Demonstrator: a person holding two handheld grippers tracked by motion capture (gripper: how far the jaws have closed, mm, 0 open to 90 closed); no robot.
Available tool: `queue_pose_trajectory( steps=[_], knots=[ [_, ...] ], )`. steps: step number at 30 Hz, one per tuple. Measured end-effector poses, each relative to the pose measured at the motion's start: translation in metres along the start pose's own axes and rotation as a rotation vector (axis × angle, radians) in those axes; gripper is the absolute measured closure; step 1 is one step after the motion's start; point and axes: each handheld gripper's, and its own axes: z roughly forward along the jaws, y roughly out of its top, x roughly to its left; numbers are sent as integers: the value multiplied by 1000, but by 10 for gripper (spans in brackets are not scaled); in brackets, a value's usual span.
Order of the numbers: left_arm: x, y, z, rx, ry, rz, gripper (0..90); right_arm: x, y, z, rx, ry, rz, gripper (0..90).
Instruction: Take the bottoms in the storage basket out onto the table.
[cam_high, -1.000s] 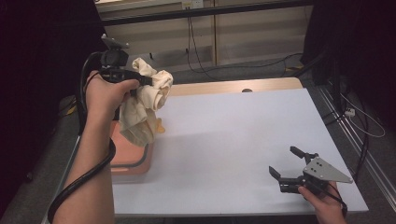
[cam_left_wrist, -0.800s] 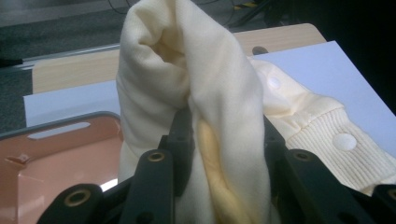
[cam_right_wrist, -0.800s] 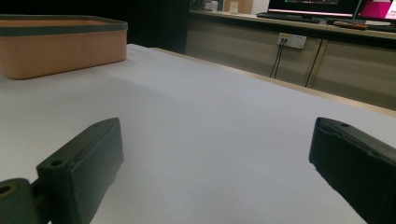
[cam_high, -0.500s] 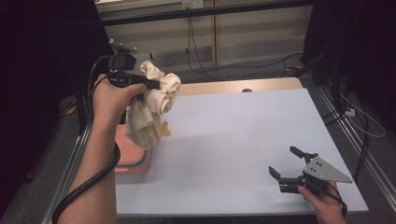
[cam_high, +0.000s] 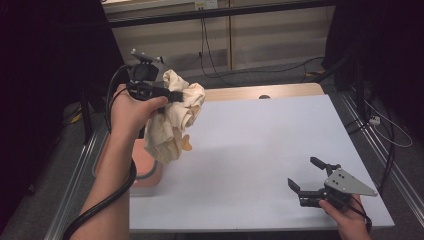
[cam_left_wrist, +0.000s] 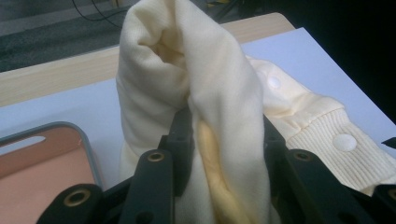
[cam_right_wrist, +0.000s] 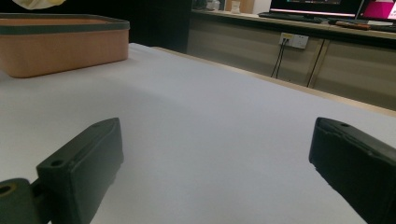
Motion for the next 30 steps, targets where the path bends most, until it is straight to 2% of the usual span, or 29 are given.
queue_pose_trajectory(
  steps=[27, 30],
  knots=[
    [-13, -26, 25, -4, -61, 28, 665, 0, 0, -1, -1, -1, -2, 27],
    [-16, -29, 28, -2, -70, 43, 665, 0, 0, -1, 0, -2, -1, 27]
  ],
)
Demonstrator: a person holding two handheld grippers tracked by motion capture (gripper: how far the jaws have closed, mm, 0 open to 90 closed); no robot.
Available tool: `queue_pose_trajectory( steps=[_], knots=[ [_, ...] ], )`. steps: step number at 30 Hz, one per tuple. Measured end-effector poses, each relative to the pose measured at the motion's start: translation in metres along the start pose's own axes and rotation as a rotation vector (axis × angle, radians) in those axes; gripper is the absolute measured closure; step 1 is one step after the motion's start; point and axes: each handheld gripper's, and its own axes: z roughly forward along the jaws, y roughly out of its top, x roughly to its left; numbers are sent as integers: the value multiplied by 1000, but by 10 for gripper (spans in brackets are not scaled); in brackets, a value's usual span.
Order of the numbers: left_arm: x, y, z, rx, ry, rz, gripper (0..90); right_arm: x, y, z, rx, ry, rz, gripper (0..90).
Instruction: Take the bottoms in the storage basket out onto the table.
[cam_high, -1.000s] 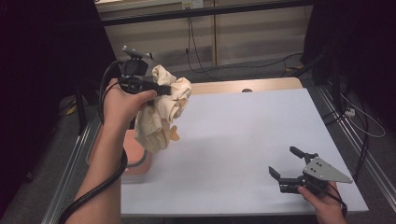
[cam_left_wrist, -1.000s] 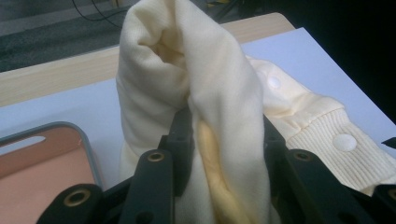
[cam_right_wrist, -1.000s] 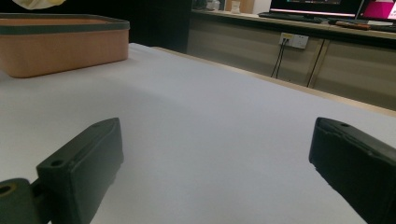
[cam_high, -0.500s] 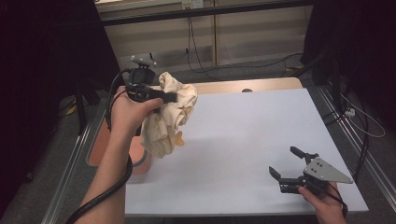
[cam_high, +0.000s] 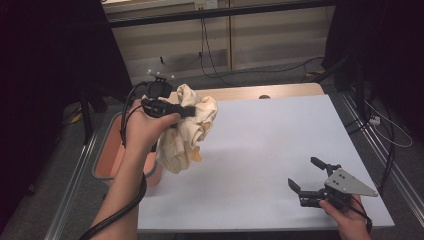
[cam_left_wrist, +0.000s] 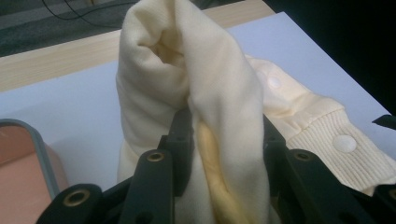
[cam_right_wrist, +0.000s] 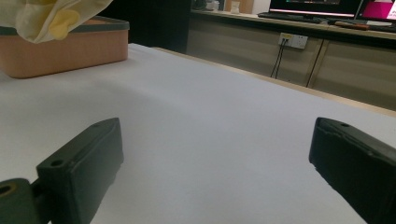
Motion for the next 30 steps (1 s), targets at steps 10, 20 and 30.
queue_pose_trajectory(
  steps=[10, 20, 30],
  knots=[
    [-12, -10, 12, 6, -35, 34, 666, 0, 0, 0, -1, 1, -1, 27],
    [-18, -21, 22, 5, -61, 58, 666, 0, 0, 0, -1, 0, -1, 27],
    [-21, -32, 31, 2, -83, 67, 665, 1, 0, 0, 0, 4, -2, 27]
  ],
)
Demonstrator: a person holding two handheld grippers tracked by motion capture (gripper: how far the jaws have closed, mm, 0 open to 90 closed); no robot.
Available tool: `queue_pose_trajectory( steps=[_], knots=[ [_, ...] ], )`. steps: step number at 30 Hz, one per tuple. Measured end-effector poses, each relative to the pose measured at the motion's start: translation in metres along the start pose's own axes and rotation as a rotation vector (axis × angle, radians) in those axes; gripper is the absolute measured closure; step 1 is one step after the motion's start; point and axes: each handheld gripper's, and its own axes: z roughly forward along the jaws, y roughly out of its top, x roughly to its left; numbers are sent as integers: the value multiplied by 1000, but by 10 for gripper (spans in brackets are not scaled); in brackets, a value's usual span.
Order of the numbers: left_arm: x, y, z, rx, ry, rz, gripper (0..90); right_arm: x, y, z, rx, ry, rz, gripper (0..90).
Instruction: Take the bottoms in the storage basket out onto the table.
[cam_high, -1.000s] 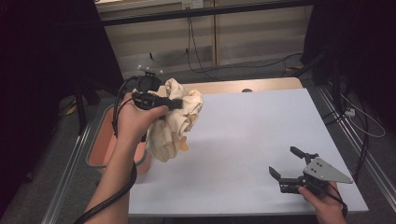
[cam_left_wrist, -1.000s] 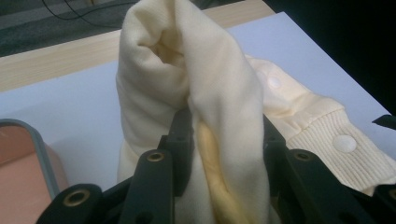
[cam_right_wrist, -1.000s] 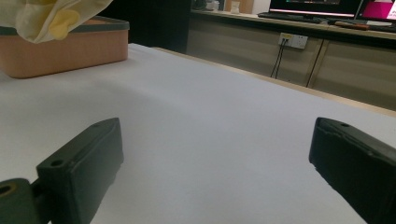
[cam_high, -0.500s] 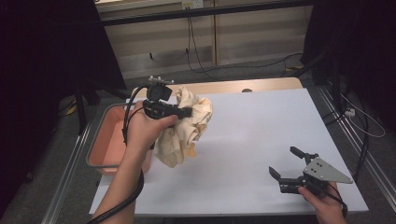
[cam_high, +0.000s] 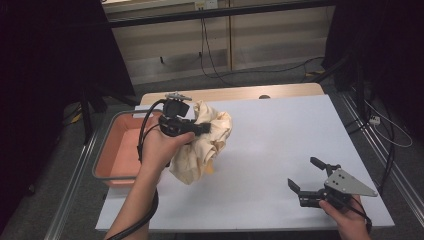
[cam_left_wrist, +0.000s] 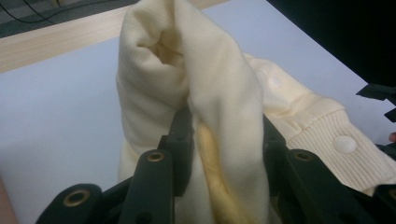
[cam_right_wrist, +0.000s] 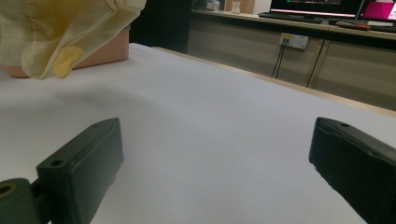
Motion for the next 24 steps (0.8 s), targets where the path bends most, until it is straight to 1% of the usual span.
queue_pose_trajectory(
  steps=[3, 6, 8, 11, 14, 17, 23, 24],
  knots=[
    [-1, -2, 2, -5, -3, 7, 664, 0, 0, 0, 1, 0, -1, 27],
    [-1, -4, 5, -10, -7, 4, 664, 0, 0, 0, 0, 0, 0, 27],
    [-2, -5, 6, -6, -8, 13, 664, 0, 0, 0, 0, -1, -1, 27],
    [-3, -6, 9, -9, -10, 11, 663, 0, 0, 0, 0, -2, 0, 27],
    [-3, -7, 10, -10, -12, 18, 663, 0, 0, 0, 0, -1, -1, 27],
    [-4, -8, 12, -8, -18, 17, 663, 0, 0, 0, -1, 0, -1, 27],
    [-8, -8, 13, -17, -28, 27, 664, 0, 0, 0, 0, -2, -1, 27],
    [-9, -7, 13, -15, -35, 30, 663, 0, 0, 0, 0, -2, -1, 27]
  ],
)
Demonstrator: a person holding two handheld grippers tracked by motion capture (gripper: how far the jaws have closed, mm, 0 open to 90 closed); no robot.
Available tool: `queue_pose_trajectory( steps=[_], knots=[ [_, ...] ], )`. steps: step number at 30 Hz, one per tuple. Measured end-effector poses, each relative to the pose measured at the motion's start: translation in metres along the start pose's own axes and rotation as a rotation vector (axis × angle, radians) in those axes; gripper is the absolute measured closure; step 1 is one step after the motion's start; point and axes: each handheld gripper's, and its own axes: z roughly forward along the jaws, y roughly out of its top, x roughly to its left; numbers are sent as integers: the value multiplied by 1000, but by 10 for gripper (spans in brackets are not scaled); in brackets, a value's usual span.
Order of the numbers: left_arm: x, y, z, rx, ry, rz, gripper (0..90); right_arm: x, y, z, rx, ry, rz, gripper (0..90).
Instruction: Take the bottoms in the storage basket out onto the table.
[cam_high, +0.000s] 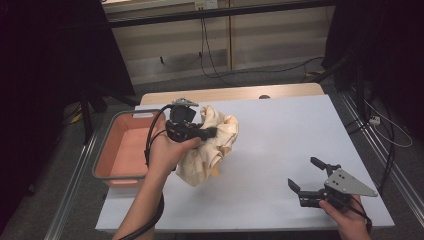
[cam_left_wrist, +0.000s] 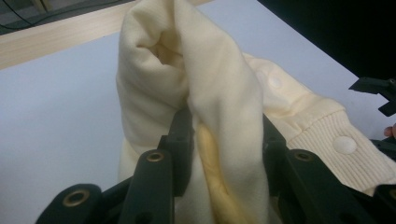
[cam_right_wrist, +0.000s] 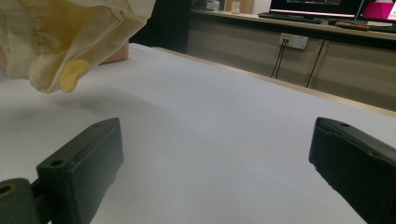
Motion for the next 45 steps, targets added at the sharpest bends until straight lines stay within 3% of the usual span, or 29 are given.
queue_pose_trajectory(
  steps=[23, 45],
  knots=[
    [2, -23, 27, -13, -22, -14, 661, 0, 0, 0, 3, 2, -2, 27],
    [3, -39, 46, -24, -18, 15, 647, 1, 0, 0, 4, 3, -6, 27]
  ],
)
